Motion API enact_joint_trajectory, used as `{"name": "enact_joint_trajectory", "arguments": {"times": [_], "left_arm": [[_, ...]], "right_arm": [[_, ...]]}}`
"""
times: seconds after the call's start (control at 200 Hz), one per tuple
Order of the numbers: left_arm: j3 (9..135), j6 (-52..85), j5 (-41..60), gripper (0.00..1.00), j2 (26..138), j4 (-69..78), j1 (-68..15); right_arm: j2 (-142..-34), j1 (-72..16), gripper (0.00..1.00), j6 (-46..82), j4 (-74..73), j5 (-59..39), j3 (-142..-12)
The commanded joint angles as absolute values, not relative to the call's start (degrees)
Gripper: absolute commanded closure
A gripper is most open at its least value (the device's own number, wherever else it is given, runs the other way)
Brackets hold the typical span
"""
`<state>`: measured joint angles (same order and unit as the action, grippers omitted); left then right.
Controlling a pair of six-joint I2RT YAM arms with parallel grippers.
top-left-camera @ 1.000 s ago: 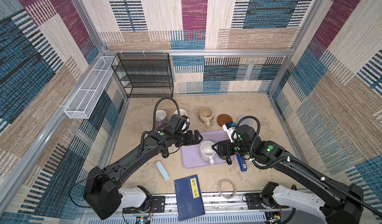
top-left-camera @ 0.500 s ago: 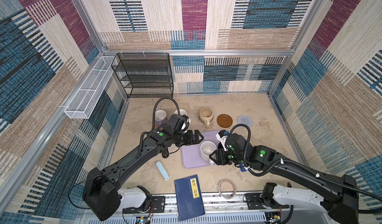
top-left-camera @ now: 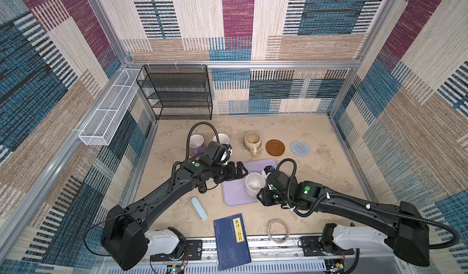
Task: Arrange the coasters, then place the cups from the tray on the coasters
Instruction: 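Lower the right gripper onto the white speckled mug and grasp its rim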
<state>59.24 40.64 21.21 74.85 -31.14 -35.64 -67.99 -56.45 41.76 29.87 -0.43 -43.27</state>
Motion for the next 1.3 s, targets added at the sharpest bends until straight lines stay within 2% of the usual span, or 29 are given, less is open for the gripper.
{"name": "enact_joint_trajectory", "arguments": {"times": [0.0,0.566,0.982,1.297], "left_arm": [[59.1,42.0,22.2,0.0,74.4,-30.7,-35.6],[56.6,42.5,22.6,0.0,73.1,-30.8,-35.7],[55.5,43.3,22.1,0.0,71.6,-30.2,-35.6],[54.6,43.8,21.1,0.0,70.7,-29.6,-35.6]], "right_arm": [[-69.1,-56.6,0.6,42.7,26.6,1.0,-42.9],[-78.5,-57.8,0.68,45.2,23.7,6.1,-43.9],[-84.0,-58.8,0.67,46.2,26.3,10.4,-46.3],[-83.4,-59.0,0.65,45.6,25.6,12.1,-46.3]]}}
